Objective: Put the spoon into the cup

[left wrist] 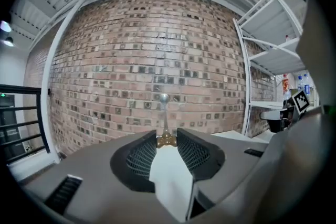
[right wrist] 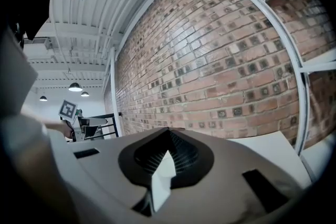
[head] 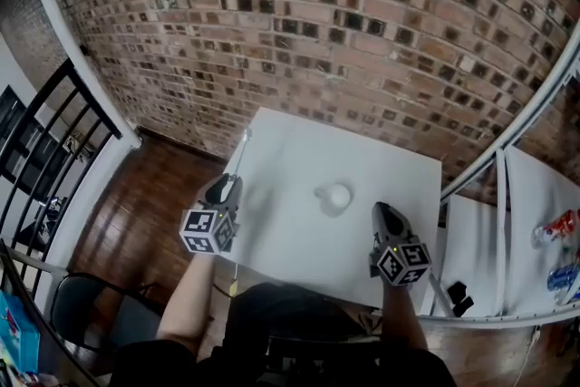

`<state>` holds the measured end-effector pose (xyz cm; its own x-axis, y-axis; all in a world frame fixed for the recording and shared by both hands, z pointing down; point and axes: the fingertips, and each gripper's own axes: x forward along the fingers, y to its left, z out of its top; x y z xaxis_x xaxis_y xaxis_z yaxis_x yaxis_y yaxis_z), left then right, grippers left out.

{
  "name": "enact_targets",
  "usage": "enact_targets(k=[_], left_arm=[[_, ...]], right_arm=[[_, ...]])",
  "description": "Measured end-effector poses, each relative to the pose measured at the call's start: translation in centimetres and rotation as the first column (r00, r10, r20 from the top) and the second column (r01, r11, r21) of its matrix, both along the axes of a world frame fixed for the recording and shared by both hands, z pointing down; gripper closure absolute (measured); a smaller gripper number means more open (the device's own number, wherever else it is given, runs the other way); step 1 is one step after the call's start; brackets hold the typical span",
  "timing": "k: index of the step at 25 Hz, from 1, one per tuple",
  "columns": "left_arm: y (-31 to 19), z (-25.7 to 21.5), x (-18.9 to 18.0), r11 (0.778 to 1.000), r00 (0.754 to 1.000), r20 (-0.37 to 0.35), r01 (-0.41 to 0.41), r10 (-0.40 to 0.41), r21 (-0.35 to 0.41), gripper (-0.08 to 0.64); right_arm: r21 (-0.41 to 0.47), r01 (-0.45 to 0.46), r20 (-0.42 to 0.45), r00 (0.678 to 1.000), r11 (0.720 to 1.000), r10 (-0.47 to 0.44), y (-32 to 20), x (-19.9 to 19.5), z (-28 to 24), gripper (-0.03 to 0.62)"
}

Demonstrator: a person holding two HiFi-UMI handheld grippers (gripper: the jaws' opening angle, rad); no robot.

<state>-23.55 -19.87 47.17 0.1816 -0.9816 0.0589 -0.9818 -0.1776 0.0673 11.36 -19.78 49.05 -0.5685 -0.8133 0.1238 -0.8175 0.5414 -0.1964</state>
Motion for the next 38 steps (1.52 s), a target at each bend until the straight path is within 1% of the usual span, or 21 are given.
enact_targets(k=[2,5,8,10,11,13,16,19,20,22,25,27,28,30,33,35,38], left_arm=[[-0.2,-0.8,0.2,1.0,1.0,-0.003,-0.025,0.025,0.018,0.437],[-0.6,-1.5,1.7,0.996,0.997,-0.002,-0.083,0.083,0.035,0.437],[-1.3,-1.3,3.8,0.992,0.992,0.02,-0.128,0.127,0.023,0.437],[-1.7,-1.2,5.8,0.982,0.982,0.039,-0.188,0.187,0.021,0.437],[-1.9,-1.2,7.0,0.973,0.972,0.052,-0.232,0.231,0.02,0.437],[-2.0,-0.8,9.6,0.945,0.942,0.079,-0.328,0.327,0.004,0.437],[-1.9,1.2,12.9,0.891,0.887,0.089,-0.446,0.453,-0.085,0.437],[-1.4,3.2,15.8,0.83,0.828,0.106,-0.531,0.551,-0.172,0.437],[-1.3,3.9,16.6,0.812,0.809,0.119,-0.549,0.576,-0.198,0.437],[-1.2,5.3,17.8,0.785,0.78,0.141,-0.569,0.609,-0.243,0.437],[-0.9,7.5,19.3,0.742,0.745,0.14,-0.59,0.652,-0.319,0.437],[-0.8,9.4,19.8,0.715,0.727,0.137,-0.591,0.673,-0.374,0.437],[-0.8,10.3,20.0,0.704,0.723,0.135,-0.585,0.678,-0.402,0.437],[-1.0,11.7,20.0,0.692,0.726,0.126,-0.566,0.676,-0.449,0.437],[-1.4,12.4,20.0,0.687,0.742,0.102,-0.547,0.662,-0.478,0.436],[-1.6,12.3,20.3,0.685,0.744,0.092,-0.55,0.662,-0.477,0.436],[-2.2,11.9,20.6,0.691,0.743,0.105,-0.547,0.661,-0.473,0.434]], right_arm=[[0.009,0.001,-0.002,1.0,1.0,-0.001,-0.2,-0.3,-0.4,0.588],[0.014,-0.006,-0.008,1.0,1.0,0.006,-0.1,-0.2,-0.6,0.588],[0.004,-0.016,-0.014,1.0,1.0,0.016,-0.1,0.4,-0.4,0.588],[-0.001,-0.024,-0.013,1.0,1.0,0.024,0.0,0.8,-0.4,0.588],[0.001,-0.03,-0.012,0.999,1.0,0.03,0.0,1.0,-0.5,0.588],[0.004,-0.044,-0.011,0.999,0.999,0.044,0.1,1.6,-0.6,0.588],[0.005,-0.066,-0.009,0.998,0.998,0.066,0.3,2.5,-0.5,0.588],[-0.006,-0.086,-0.007,0.996,0.996,0.086,0.5,3.4,0.0,0.588],[-0.01,-0.092,-0.005,0.996,0.996,0.092,0.5,3.6,0.1,0.588],[-0.017,-0.1,0.0,0.995,0.995,0.1,0.7,3.9,0.4,0.588],[-0.026,-0.105,0.005,0.994,0.994,0.106,0.8,4.1,0.8,0.588],[-0.03,-0.107,0.004,0.994,0.994,0.108,0.9,4.2,0.9,0.588],[-0.031,-0.108,0.004,0.994,0.994,0.108,1.0,4.3,1.0,0.588],[-0.034,-0.113,0.005,0.994,0.993,0.113,1.1,4.6,1.1,0.588],[-0.04,-0.131,0.012,0.991,0.991,0.132,1.0,5.6,1.3,0.588],[-0.044,-0.141,0.02,0.99,0.989,0.142,0.8,6.0,1.4,0.588],[-0.048,-0.146,0.025,0.989,0.988,0.147,0.8,6.2,1.5,0.588]])
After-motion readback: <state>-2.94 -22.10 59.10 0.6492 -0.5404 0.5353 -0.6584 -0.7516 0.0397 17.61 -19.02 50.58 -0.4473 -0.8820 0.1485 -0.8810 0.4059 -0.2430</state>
